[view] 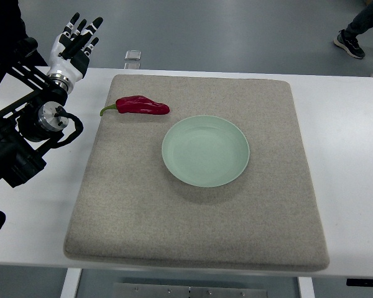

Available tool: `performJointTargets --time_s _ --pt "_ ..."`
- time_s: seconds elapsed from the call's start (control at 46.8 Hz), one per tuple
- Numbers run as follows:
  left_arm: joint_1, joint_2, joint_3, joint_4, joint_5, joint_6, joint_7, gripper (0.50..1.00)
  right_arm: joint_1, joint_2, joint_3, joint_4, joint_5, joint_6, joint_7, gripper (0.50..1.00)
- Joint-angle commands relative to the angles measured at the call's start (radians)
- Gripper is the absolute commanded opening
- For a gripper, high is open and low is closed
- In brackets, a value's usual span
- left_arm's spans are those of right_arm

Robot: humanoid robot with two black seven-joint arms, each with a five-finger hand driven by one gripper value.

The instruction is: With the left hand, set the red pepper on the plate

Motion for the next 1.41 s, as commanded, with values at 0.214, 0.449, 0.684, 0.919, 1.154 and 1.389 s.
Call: performJointTargets --time_s 0.214,0.449,0.684,0.919,1.154,1.389 --pt "0.003 0.000 -0.014 0.001 0.000 0.000 0.000 1.000 0.000 0.000 0.000 0.000 0.001 0.000 0.000 0.928" --pt "0.002 0.000 -0.014 0.003 0.000 0.000 -0.002 1.000 0.000 0.000 0.000 0.000 -0.001 0.000 0.000 0.928" --pt "-0.006 0.001 -0.012 0.011 0.002 -0.005 0.000 0.999 0.000 0.000 0.000 0.000 -0.001 0.000 0.000 0.928" --pt "-0.012 0.017 -0.011 0.015 0.083 -0.005 -0.002 0.999 0.000 0.000 0.000 0.000 -0.001 0.000 0.000 0.928" --pt "-0.012 0.012 -0.014 0.035 0.155 -0.003 0.000 1.000 0.001 0.000 0.000 0.000 -0.001 0.000 0.000 0.928" --pt "-0.024 0.018 0.005 0.037 0.281 -0.002 0.003 0.996 0.000 0.000 0.000 0.000 -0.001 0.000 0.000 0.928"
